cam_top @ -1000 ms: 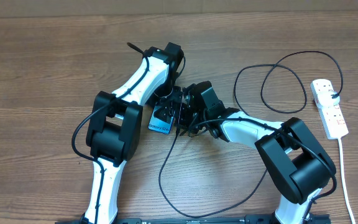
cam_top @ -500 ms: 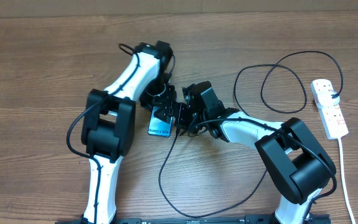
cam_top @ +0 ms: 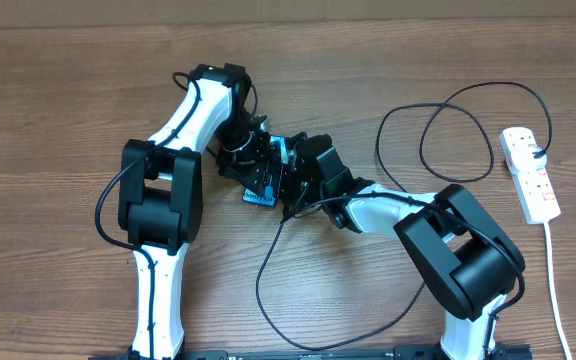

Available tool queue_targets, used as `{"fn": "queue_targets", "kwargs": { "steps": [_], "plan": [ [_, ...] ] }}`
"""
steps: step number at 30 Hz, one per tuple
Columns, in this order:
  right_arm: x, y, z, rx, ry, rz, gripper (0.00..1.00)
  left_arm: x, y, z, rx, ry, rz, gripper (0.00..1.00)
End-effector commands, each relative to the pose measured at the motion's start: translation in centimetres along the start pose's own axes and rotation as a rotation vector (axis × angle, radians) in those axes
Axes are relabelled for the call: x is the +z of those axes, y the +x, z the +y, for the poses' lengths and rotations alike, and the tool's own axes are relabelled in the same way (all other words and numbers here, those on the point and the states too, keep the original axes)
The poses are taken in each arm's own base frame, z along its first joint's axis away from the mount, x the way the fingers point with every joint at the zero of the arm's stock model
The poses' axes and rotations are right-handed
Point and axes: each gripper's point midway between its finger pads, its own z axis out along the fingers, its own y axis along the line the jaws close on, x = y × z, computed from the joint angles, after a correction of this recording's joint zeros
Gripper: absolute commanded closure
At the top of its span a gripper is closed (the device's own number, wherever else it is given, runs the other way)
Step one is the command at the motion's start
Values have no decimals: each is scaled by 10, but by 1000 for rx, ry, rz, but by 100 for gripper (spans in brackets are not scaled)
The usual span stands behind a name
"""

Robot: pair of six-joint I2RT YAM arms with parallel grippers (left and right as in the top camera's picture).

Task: Plug charger to phone and switch on socket

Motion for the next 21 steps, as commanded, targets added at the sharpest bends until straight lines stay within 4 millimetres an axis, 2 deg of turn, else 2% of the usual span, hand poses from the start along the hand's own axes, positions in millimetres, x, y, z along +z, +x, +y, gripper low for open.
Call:
{"fn": "queue_targets", "kwargs": {
  "steps": [1,7,10,14,16,21],
  "plan": [
    [4,27,-53,119,136,68,0,24,-14,-3,71,21,-8,3],
    [-4,7,-38,-23,93,16,0,25,-27,-12,122,-6,-61,0],
    [-5,-1,-45,-24,137,-32,2,26,-27,-7,103,-47,-65,0],
    [-5,-10,-42,-43,131,-78,42,26,-28,-9,106,-43,-66,0],
    [-4,-11,-39,-50,123,-82,56,26,-27,-9,104,-43,-62,0],
    [-4,-10,-39,-51,123,-80,73,26,-25,-8,102,-44,-57,0]
  ]
}}
